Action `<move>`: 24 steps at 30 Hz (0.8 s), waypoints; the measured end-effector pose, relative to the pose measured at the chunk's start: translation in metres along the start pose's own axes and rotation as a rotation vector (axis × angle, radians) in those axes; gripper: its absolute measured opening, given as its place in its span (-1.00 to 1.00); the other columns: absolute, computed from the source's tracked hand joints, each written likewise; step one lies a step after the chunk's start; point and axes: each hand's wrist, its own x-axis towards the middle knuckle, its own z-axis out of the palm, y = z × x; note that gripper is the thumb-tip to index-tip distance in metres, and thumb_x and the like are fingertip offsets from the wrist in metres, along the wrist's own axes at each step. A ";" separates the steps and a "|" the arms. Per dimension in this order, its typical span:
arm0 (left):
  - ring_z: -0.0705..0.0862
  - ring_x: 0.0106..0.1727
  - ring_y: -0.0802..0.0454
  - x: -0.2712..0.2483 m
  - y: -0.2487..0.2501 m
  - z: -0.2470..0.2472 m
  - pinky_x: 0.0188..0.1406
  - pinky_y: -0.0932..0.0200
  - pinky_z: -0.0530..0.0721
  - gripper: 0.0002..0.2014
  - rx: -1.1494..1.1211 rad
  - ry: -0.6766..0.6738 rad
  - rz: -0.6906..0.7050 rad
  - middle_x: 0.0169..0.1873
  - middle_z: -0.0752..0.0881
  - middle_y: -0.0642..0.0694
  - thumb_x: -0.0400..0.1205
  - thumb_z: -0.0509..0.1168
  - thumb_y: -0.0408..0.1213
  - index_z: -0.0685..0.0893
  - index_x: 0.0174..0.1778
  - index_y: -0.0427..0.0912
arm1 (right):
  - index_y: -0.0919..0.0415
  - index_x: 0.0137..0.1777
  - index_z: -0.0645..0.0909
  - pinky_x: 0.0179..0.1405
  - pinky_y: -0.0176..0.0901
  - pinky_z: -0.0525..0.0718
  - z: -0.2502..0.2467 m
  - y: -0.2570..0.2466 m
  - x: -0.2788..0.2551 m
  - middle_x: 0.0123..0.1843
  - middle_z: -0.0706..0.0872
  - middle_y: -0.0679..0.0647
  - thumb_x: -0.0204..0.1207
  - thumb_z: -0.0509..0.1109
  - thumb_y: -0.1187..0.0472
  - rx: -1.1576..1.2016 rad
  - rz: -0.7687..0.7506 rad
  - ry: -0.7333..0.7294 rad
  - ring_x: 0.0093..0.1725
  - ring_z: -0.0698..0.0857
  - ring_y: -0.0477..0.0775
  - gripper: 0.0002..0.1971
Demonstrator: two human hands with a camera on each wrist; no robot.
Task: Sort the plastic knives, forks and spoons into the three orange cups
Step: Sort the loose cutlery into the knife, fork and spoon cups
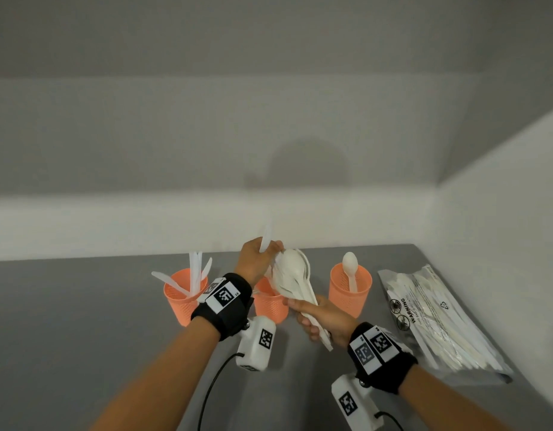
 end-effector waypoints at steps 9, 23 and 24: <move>0.53 -0.55 0.20 -0.013 -0.013 -0.003 -0.50 0.39 0.50 -0.73 -0.052 0.164 0.034 -0.51 0.54 -0.05 0.66 0.23 -0.21 0.56 -0.33 -0.23 | 0.13 -0.08 0.52 -0.67 -0.41 0.33 0.007 0.002 0.002 -0.60 0.47 -0.11 0.60 0.28 0.01 0.131 -0.090 0.104 -0.68 0.33 -0.19 -0.81; 0.63 -0.30 -0.05 -0.014 -0.026 0.006 -0.28 0.15 0.59 -0.71 -0.253 0.298 -0.113 -0.37 0.61 -0.10 0.71 0.09 -0.10 0.54 -0.04 -0.29 | 0.09 -0.05 0.58 -0.73 -0.38 0.32 0.019 0.005 0.003 -0.52 0.58 0.01 0.61 0.27 0.03 0.071 -0.138 0.073 -0.70 0.38 -0.14 -0.84; 0.66 -0.27 -0.05 -0.015 -0.027 0.008 -0.30 0.18 0.61 -0.72 -0.277 0.267 -0.133 -0.34 0.65 -0.11 0.70 0.13 -0.11 0.58 -0.03 -0.28 | 0.12 -0.09 0.57 -0.73 -0.38 0.31 0.020 0.004 0.003 -0.54 0.58 0.01 0.62 0.26 0.02 0.082 -0.137 0.069 -0.71 0.38 -0.14 -0.81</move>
